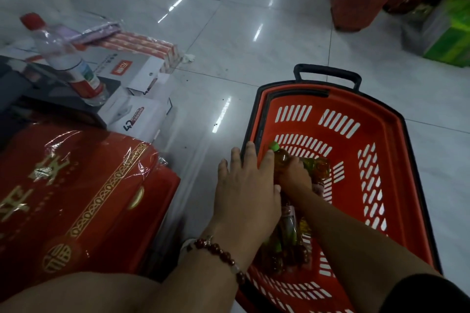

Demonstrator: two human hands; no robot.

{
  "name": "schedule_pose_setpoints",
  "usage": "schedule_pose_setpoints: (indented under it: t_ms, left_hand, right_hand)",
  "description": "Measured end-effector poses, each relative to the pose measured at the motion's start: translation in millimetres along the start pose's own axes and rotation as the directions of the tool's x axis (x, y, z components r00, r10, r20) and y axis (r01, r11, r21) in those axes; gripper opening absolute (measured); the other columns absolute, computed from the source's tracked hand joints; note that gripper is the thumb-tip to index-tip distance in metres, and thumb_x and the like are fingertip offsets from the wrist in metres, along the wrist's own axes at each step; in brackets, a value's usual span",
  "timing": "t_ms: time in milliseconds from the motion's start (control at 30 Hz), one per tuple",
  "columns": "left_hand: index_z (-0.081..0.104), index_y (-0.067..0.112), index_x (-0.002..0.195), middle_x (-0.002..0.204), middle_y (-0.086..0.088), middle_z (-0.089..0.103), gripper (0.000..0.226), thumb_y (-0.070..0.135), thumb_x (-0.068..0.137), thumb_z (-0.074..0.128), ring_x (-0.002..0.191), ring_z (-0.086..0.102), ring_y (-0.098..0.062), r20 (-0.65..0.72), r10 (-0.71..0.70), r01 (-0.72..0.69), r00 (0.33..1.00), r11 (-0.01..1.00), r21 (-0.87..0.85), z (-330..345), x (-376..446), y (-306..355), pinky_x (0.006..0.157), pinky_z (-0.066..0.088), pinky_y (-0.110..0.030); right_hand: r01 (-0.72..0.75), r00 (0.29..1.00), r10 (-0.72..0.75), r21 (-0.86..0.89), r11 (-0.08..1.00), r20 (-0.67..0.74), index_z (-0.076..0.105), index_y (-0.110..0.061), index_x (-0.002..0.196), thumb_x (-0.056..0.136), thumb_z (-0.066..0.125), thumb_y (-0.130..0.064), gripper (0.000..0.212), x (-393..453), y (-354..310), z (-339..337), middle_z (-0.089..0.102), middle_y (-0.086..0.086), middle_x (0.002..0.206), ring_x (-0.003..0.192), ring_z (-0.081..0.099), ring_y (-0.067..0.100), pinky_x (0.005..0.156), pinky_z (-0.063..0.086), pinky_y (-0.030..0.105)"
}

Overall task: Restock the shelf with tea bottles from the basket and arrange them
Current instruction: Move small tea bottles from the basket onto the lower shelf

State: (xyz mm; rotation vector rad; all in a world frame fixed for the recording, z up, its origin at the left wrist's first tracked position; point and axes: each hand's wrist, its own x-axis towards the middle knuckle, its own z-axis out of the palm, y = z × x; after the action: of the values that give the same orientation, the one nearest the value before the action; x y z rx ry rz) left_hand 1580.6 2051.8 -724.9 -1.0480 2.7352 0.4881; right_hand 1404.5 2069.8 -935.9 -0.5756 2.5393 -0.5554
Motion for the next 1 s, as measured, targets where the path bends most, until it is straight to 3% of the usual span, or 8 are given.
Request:
schedule_pose_setpoints:
  t_ms: [133,233,333,433,667,733,867,1000]
  left_hand:
    - [0.008,0.029,0.158,0.167,-0.007,0.004,0.068,0.047,0.102,0.043,0.153,0.004,-0.031,-0.005,-0.007,0.007,1.000,1.000,-0.017,-2,-7,-1,0.123,0.011,-0.049]
    - [0.010,0.027,0.158,0.167,-0.007,0.008,0.068,0.048,0.102,0.044,0.153,0.009,-0.030,-0.005,-0.014,0.014,1.000,1.000,-0.023,-5,-12,-1,0.123,0.013,-0.049]
    - [0.012,0.027,0.158,0.166,-0.007,0.012,0.069,0.048,0.101,0.045,0.152,0.013,-0.029,-0.023,-0.018,0.016,1.000,0.999,-0.049,-7,-19,2,0.123,0.016,-0.049]
    - [0.014,0.027,0.158,0.165,-0.006,0.015,0.069,0.048,0.101,0.046,0.151,0.016,-0.027,-0.026,-0.020,0.017,0.999,0.997,-0.078,-7,-25,7,0.122,0.019,-0.048]
    - [0.019,0.029,0.157,0.161,0.001,0.026,0.063,0.044,0.102,0.046,0.147,0.029,-0.023,-0.065,0.057,-0.071,0.996,0.969,-0.238,-10,-48,26,0.118,0.032,-0.047]
    - [0.018,0.033,0.157,0.159,0.005,0.030,0.065,0.044,0.101,0.050,0.143,0.035,-0.021,-0.047,0.070,-0.082,0.996,0.935,-0.344,-14,-57,31,0.112,0.040,-0.045]
    - [0.014,0.050,0.151,0.148,0.013,0.043,0.069,0.045,0.097,0.057,0.133,0.047,-0.016,-0.025,0.098,-0.092,0.995,0.774,-0.627,-24,-73,35,0.096,0.045,-0.036]
    - [0.029,0.053,0.142,0.135,0.018,0.055,0.070,0.059,0.083,0.067,0.125,0.054,-0.015,-0.049,0.035,-0.060,0.998,0.619,-0.783,-30,-82,27,0.104,0.046,-0.045]
  right_hand:
    - [0.053,0.998,-0.058,0.149,0.987,0.031,0.050,-0.027,0.112,0.088,0.063,-0.026,0.027,-3,24,-15,0.065,-0.005,0.101,0.088,0.069,0.016,0.074,0.060,0.041]
    - [0.103,0.989,-0.128,0.278,0.955,0.074,0.056,-0.023,0.105,0.094,0.060,-0.017,0.013,-27,22,-51,0.068,-0.004,0.094,0.083,0.068,0.010,0.065,0.054,0.025]
    - [0.137,0.976,-0.191,0.386,0.912,0.107,0.059,-0.018,0.111,0.088,0.070,-0.015,0.026,-50,23,-82,0.068,-0.004,0.102,0.093,0.066,0.011,0.075,0.053,0.027]
    - [0.117,0.967,-0.214,0.505,0.855,0.137,0.056,-0.015,0.122,0.087,0.071,-0.020,0.038,-74,25,-108,0.066,-0.002,0.113,0.096,0.065,0.009,0.072,0.051,0.023]
    - [0.176,0.906,-0.381,0.654,0.736,0.186,0.053,-0.032,0.102,0.089,0.068,-0.024,0.021,-142,2,-174,0.064,-0.006,0.106,0.093,0.064,0.007,0.074,0.050,0.023]
    - [0.206,0.883,-0.431,0.674,0.710,0.184,0.054,-0.032,0.103,0.090,0.067,-0.026,0.020,-162,-10,-190,0.066,-0.007,0.104,0.091,0.066,0.009,0.070,0.051,0.020]
    - [0.244,0.852,-0.488,0.679,0.693,0.191,0.056,-0.024,0.118,0.088,0.068,-0.033,0.034,-192,-36,-213,0.070,-0.001,0.110,0.096,0.070,0.015,0.082,0.057,0.032]
    - [0.317,0.817,-0.550,0.664,0.677,0.171,0.059,-0.027,0.114,0.090,0.064,-0.037,0.027,-223,-63,-227,0.070,-0.004,0.110,0.099,0.069,0.013,0.083,0.056,0.031]
